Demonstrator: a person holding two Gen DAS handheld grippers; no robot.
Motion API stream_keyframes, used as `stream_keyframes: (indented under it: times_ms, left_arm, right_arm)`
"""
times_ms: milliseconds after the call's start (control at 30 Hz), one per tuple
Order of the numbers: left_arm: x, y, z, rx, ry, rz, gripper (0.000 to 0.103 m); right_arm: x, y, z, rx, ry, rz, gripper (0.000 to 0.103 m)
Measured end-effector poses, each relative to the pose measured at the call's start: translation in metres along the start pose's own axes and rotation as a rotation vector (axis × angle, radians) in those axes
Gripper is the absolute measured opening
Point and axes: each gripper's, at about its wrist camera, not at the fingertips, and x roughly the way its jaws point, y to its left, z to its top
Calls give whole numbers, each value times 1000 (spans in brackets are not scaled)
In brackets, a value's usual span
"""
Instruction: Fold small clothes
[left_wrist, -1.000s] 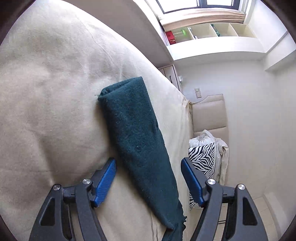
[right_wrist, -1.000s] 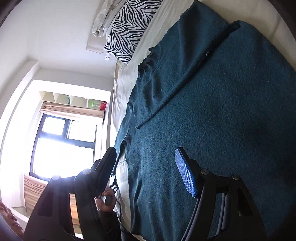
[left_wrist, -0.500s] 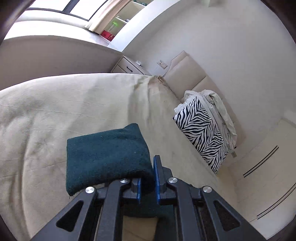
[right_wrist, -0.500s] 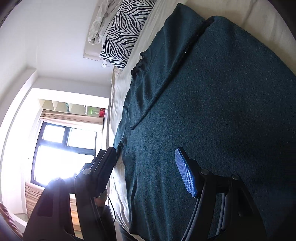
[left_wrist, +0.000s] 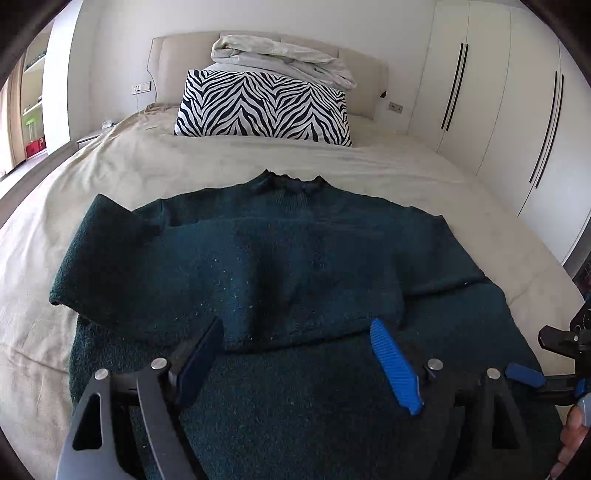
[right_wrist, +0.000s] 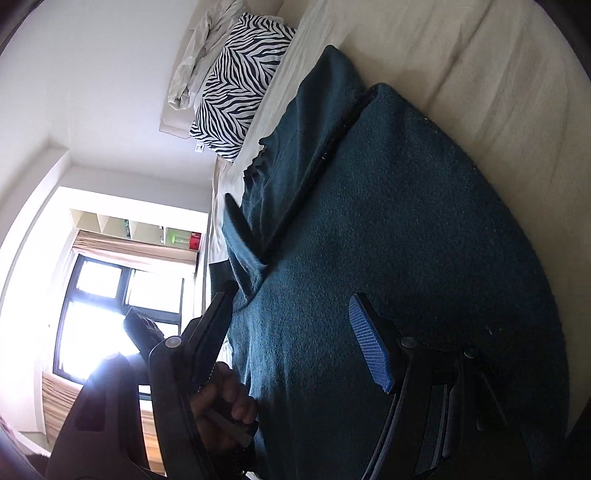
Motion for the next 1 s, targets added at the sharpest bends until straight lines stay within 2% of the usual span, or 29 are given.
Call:
stream_keyframes:
  times_ms: [100, 233, 267, 300, 433, 633, 667, 700, 800, 1000]
  left_arm:
    - [-18, 28, -10, -56, -40, -8, 90]
    - [3, 84, -21, -277, 17, -30, 88]
    - [4, 94, -29, -331, 20, -53, 82]
    - [4, 100, -30, -362, 5, -74, 81]
    - [0, 95, -32, -331, -7, -56, 82]
    - [2, 95, -32, -327, -8, -67, 85]
    - [2, 95, -32, -327, -9, -67, 86]
    - [2, 94, -32, -326, -9, -67, 86]
    - [2, 95, -33, -329, -11, -70, 86]
    - [-1, 97, -33, -336, -15, -79, 86]
  right_arm:
    - [26, 22, 7, -70, 31, -42, 66]
    - [68, 65, 23, -186, 41, -107, 66]
    - [79, 76, 28, -209, 46, -108, 66]
    - [91, 87, 33, -234, 52, -119, 66]
    - [137, 101, 52, -252, 71, -228, 66]
    - [177, 103, 61, -258, 114, -247, 63]
    - [182, 107, 58, -279, 127, -255, 53]
    - [187, 112, 56, -310, 144, -277, 40]
    - [194, 125, 50, -425, 159, -350, 12]
    - [170, 161, 63, -516, 71, -331, 7]
